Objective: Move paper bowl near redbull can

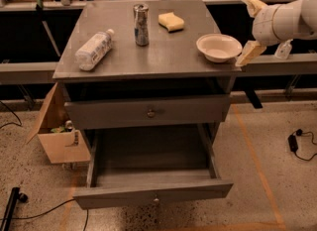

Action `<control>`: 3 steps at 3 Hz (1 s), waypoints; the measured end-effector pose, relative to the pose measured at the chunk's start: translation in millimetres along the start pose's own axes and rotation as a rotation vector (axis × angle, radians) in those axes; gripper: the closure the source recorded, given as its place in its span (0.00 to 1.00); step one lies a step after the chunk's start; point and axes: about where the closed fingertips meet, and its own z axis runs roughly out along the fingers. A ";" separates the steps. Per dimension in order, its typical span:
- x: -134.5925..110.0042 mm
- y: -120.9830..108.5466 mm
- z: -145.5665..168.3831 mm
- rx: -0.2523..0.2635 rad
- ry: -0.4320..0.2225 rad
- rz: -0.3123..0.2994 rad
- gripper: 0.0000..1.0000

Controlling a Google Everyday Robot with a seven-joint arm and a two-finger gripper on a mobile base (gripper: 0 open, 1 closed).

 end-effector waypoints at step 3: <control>-3.6 0.8 9.6 0.030 -0.087 0.064 0.15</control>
Offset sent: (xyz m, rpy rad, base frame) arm 0.0087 0.0109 -0.0048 0.1276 -0.0067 0.0133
